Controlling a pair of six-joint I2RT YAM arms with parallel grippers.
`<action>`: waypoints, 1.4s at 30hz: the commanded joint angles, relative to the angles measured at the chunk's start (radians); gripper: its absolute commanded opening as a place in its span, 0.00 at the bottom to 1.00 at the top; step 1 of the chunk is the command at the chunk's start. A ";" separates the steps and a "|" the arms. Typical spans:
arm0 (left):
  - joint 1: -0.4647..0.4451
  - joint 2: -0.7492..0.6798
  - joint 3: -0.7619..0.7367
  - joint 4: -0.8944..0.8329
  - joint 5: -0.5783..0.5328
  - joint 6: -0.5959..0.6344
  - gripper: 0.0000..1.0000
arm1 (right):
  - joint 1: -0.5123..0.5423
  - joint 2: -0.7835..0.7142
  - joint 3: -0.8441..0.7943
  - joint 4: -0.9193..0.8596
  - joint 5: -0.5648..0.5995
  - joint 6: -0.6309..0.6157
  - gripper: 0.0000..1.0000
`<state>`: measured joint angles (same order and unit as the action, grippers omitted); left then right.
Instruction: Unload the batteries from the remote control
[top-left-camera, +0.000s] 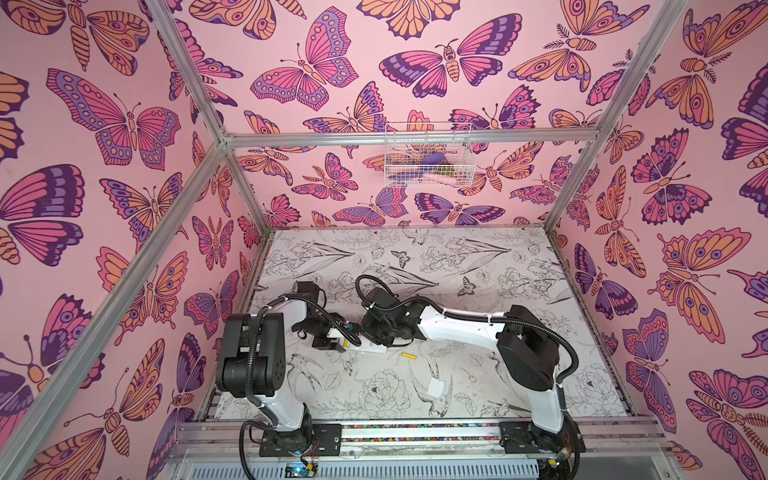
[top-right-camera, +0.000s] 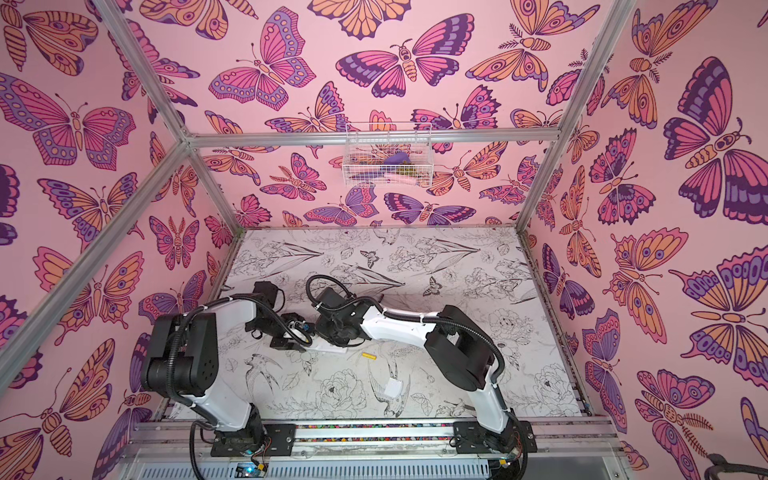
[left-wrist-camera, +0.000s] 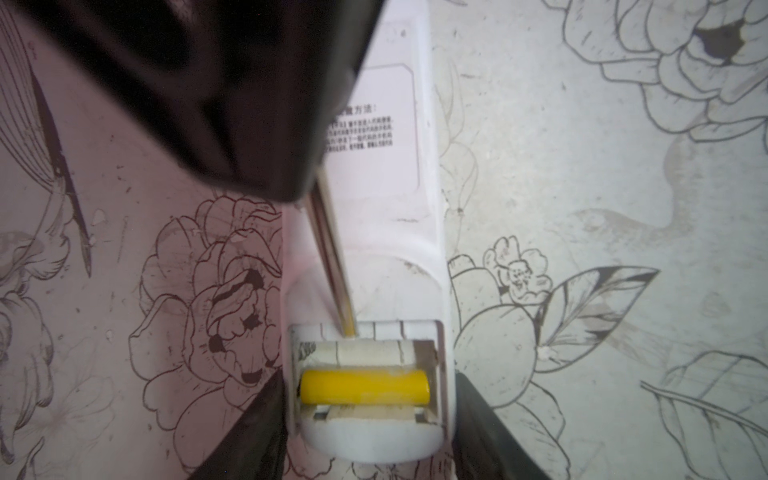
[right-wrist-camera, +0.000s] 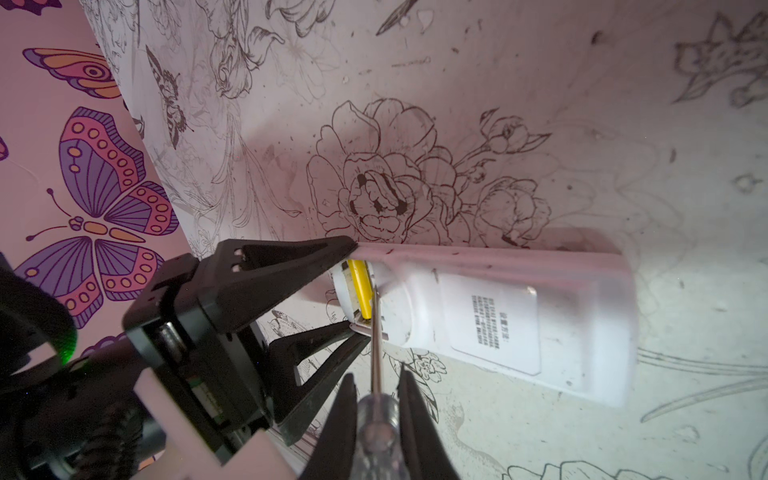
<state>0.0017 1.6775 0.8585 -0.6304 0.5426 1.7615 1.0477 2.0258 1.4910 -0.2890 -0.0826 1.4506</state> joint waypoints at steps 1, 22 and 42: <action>-0.022 0.007 -0.039 -0.029 -0.051 0.001 0.50 | 0.021 0.083 0.025 0.017 0.002 0.002 0.00; 0.025 -0.009 -0.071 -0.022 0.022 -0.008 0.52 | 0.031 0.044 -0.018 0.083 -0.009 0.009 0.00; 0.025 -0.031 -0.103 0.015 0.025 -0.013 0.56 | 0.013 0.086 -0.096 0.278 -0.099 -0.008 0.00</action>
<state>0.0502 1.6390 0.7940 -0.5919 0.5953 1.7260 1.0512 2.0609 1.4223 -0.1116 -0.1402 1.4364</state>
